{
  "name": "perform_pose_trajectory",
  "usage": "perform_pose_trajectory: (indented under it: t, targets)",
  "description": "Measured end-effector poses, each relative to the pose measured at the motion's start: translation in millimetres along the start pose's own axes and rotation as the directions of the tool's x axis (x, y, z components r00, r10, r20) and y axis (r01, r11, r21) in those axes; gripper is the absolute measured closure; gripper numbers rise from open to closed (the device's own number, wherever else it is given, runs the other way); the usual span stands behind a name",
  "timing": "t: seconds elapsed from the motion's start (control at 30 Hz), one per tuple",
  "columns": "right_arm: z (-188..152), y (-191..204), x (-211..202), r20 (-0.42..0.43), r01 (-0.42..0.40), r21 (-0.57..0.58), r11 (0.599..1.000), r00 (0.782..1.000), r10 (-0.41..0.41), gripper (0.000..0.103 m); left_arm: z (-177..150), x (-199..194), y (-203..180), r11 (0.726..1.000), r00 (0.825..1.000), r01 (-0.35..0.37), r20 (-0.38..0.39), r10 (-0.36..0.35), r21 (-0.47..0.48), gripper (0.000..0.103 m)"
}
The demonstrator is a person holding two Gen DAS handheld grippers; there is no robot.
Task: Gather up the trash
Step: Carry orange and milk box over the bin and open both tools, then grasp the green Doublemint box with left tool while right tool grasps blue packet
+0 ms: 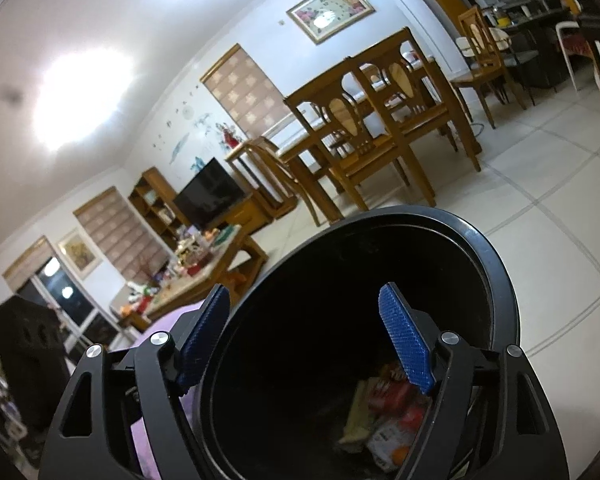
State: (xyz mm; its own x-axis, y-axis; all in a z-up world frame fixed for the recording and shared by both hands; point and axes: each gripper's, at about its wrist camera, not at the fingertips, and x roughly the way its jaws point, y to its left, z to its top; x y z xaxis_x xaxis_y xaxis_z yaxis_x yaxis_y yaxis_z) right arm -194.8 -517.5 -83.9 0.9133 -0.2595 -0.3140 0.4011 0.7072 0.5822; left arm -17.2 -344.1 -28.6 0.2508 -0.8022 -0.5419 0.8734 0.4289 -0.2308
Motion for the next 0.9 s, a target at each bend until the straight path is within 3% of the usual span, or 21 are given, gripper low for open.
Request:
perform_pose_trajectory:
  t: [0.23,0.33,0.73,0.9]
  targets:
    - [-2,6,-2,0.017,-0.020,0.028,0.999,1.000,0.019,0.020,-2,0,4,1.000,1.000,0.003,0.007,-0.003,-0.020,0.005]
    - [-4,13,-5,0.031,-0.018,0.038,0.999,0.999,0.017,0.005,-4,-2,7,0.999,1.000,0.008,0.013,-0.007,-0.033,0.005]
    - [-4,25,-19,0.024,-0.035,0.059,0.998,0.999,0.034,0.005,-7,-11,18,0.996,0.999,0.027,0.045,-0.023,-0.091,0.005]
    - [-2,32,-30,0.035,-0.063,0.056,0.996,0.998,0.061,0.005,-6,-29,27,0.991,0.994,0.044,0.105,-0.031,-0.123,0.005]
